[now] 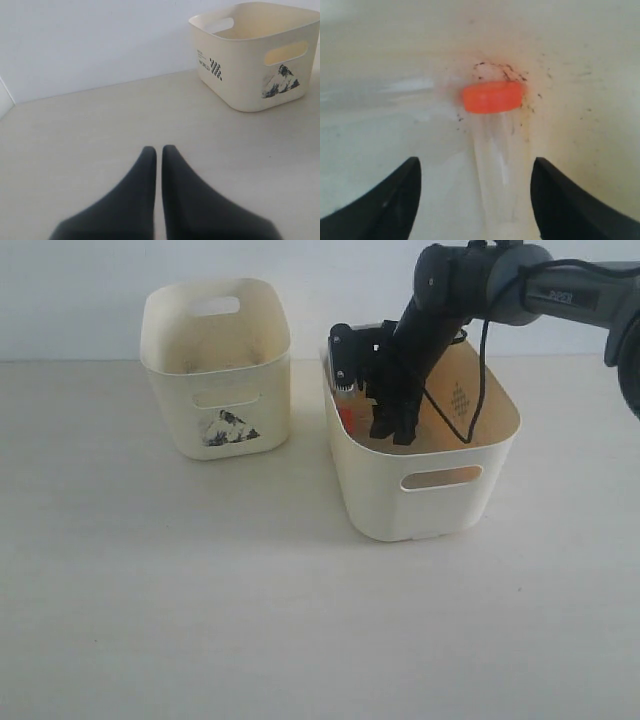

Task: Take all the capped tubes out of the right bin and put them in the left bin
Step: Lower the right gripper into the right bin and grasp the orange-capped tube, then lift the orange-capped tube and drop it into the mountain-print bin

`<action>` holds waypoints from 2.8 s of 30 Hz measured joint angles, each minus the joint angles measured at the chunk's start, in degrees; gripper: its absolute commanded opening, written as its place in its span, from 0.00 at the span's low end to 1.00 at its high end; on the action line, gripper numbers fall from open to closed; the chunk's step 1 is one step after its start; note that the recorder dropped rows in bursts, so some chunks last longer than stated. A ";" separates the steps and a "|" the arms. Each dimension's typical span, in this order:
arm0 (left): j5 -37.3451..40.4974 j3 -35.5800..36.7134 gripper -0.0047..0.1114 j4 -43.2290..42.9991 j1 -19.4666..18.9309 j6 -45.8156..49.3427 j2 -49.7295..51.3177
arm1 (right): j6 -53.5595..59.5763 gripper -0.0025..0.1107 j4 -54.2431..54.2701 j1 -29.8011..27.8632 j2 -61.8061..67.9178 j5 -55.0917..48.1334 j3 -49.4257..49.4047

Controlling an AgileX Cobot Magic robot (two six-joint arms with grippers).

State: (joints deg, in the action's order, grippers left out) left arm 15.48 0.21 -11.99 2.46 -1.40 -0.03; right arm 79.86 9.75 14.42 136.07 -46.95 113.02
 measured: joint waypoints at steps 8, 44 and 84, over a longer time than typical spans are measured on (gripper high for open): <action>0.00 0.00 0.08 0.00 0.00 0.00 0.00 | 0.42 0.56 -0.08 0.00 2.39 2.79 0.00; 0.00 0.00 0.08 0.00 0.00 0.00 0.00 | -18.97 0.02 5.90 0.00 -14.84 -6.52 0.07; 0.00 0.00 0.08 0.00 0.00 0.00 0.00 | 3.42 0.02 89.52 -3.24 -1.32 -5.56 0.07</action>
State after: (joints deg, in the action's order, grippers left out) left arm 15.48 0.21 -11.99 2.46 -1.40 -0.03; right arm 83.28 99.27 11.18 134.75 -52.52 113.09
